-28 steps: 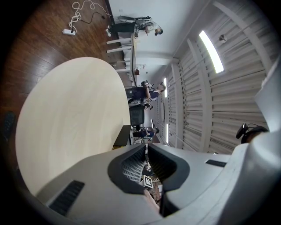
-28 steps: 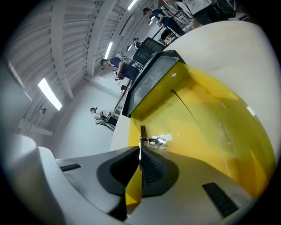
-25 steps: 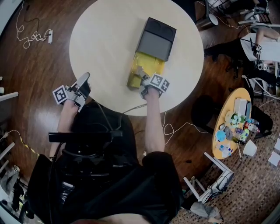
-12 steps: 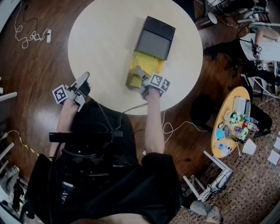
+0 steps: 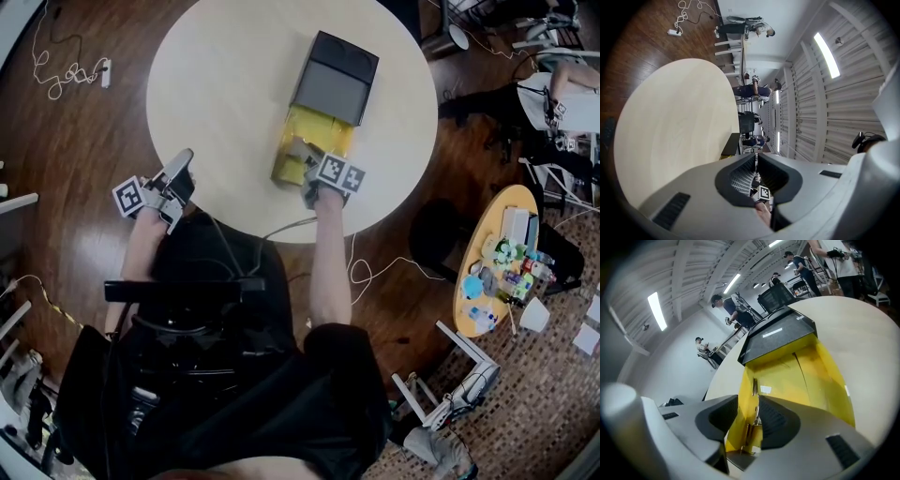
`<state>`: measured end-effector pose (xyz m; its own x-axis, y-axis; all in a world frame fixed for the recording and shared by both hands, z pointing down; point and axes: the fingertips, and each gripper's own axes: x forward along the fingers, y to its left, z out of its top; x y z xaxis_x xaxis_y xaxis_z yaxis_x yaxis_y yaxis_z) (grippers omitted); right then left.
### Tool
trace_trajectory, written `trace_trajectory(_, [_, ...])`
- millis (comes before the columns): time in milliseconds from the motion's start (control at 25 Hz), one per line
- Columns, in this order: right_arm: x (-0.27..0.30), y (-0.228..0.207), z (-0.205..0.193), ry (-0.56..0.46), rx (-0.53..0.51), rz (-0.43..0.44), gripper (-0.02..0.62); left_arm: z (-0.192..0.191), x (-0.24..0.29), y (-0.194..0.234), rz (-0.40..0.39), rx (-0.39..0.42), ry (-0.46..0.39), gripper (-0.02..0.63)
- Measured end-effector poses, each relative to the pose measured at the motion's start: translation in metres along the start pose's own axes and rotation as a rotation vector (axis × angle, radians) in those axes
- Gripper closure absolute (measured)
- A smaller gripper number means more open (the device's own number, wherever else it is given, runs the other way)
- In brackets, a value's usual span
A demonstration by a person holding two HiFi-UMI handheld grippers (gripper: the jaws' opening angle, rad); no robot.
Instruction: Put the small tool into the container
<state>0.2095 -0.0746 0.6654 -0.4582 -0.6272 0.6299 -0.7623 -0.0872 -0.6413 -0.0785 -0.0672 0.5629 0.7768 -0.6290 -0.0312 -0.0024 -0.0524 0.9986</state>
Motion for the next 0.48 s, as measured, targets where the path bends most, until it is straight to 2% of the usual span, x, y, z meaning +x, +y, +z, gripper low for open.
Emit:
trace_trajectory(120, [-0.005, -0.003, 0.004, -0.018, -0.029, -0.035, 0.451, 0.001, 0.001, 0.000, 0.000, 0.000, 0.003, 0.586])
trace_trajectory(200, [-0.013, 0.003, 0.007, -0.042, -0.086, -0.028, 0.455, 0.001, 0.001, 0.001, 0.002, -0.001, 0.007, 0.586])
trace_trajectory(240, [-0.018, 0.008, 0.009, -0.055, -0.132, -0.013, 0.476, 0.000, 0.002, 0.001, 0.004, 0.000, 0.010, 0.586])
trace_trajectory(280, [-0.024, 0.015, 0.009, -0.065, -0.190, 0.003, 0.502, -0.001, 0.003, 0.002, 0.005, 0.000, 0.014, 0.586])
trace_trajectory(400, [-0.040, 0.031, -0.002, -0.047, -0.416, 0.028, 0.498, -0.003, 0.007, 0.003, 0.003, 0.002, 0.028, 0.586])
trace_trajectory(480, [-0.048, 0.038, -0.025, 0.037, -0.625, 0.017, 0.446, -0.004, 0.009, 0.002, 0.003, -0.003, 0.034, 0.586])
